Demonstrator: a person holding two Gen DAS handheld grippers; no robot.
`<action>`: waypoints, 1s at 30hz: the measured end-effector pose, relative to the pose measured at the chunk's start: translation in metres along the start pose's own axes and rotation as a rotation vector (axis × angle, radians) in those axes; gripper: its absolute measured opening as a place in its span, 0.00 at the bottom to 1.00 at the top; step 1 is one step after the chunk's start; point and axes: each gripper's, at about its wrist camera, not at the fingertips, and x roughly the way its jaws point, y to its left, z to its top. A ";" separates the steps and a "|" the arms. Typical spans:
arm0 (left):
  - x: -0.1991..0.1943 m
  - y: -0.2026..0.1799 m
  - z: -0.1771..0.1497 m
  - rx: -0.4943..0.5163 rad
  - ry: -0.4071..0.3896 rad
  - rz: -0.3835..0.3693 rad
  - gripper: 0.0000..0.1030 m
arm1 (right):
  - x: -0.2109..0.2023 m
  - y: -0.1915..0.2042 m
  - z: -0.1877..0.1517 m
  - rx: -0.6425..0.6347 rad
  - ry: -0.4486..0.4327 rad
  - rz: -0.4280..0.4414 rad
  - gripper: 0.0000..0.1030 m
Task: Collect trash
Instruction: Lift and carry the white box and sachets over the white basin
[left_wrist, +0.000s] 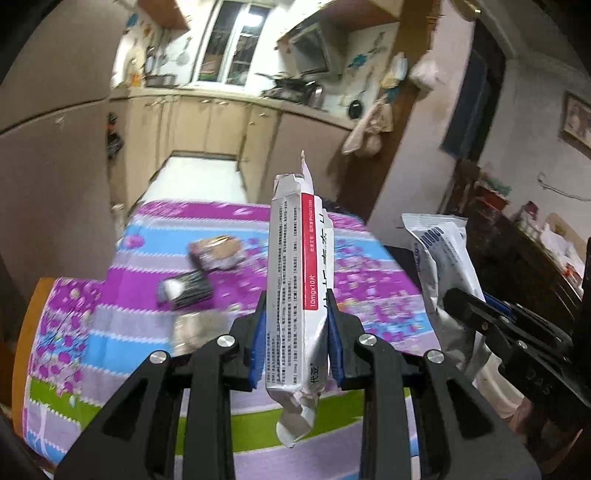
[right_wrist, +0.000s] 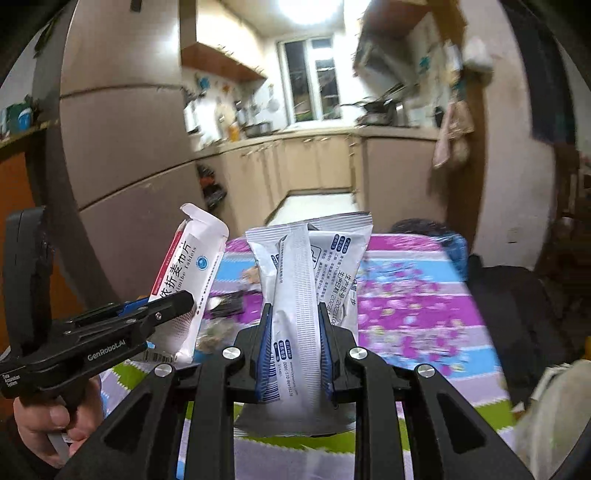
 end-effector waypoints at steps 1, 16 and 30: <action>-0.001 -0.012 0.002 0.014 -0.005 -0.022 0.25 | -0.012 -0.007 0.000 0.004 -0.015 -0.029 0.23; 0.013 -0.198 0.005 0.243 0.000 -0.280 0.25 | -0.149 -0.131 -0.007 0.105 -0.138 -0.377 0.23; 0.039 -0.334 -0.023 0.414 0.087 -0.407 0.25 | -0.248 -0.265 -0.044 0.252 -0.093 -0.579 0.23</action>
